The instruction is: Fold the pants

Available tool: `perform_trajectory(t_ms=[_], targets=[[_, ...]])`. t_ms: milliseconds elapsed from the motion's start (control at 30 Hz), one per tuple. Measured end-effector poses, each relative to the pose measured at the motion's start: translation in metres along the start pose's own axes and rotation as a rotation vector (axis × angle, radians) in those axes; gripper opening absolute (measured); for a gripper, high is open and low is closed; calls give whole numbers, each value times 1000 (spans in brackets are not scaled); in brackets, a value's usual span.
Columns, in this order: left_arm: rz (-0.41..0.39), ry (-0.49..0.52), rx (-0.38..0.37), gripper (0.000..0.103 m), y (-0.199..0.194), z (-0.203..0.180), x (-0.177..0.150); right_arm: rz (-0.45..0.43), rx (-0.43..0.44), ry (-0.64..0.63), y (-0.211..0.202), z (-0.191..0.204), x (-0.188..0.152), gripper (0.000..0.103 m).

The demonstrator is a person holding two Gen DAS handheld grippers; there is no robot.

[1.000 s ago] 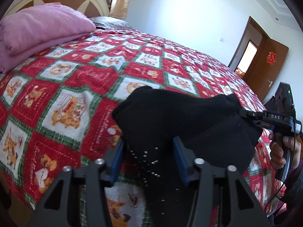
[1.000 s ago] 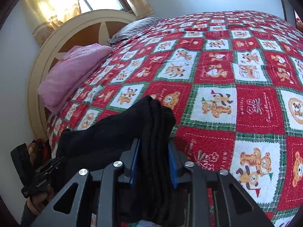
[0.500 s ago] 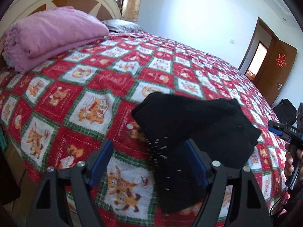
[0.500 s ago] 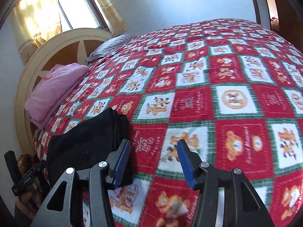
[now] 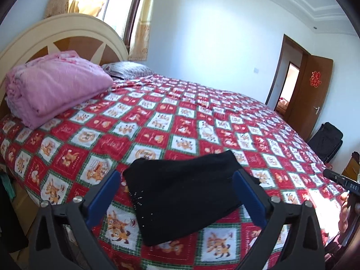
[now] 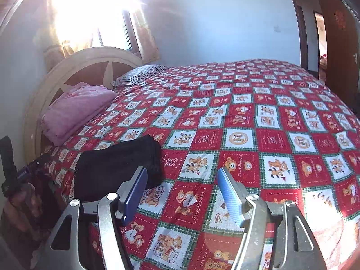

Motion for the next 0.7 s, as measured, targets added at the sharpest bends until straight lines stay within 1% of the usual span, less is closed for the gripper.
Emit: perform_trajectory(t_ms=[200, 300, 400, 700], targets=[[-45, 30, -5, 103, -17, -13, 10, -83, -27, -89, -28, 22, 10, 69], [-52, 43, -8, 103, -17, -17, 11, -85, -1, -92, -32, 31, 10, 70], [-43, 47, -16, 103, -15, -20, 7, -94, 2, -101, -34, 36, 9, 70], [-33, 50, -20, 103, -16, -25, 2, -75, 11, -116, -27, 45, 0, 70]])
Point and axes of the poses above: each gripper's, at about its wrist camera, not at the fingertips, and y roughly the way its jaws point, z to its left, x to its top, the point moved 10 cm from there along y, roughly the way its jaws point
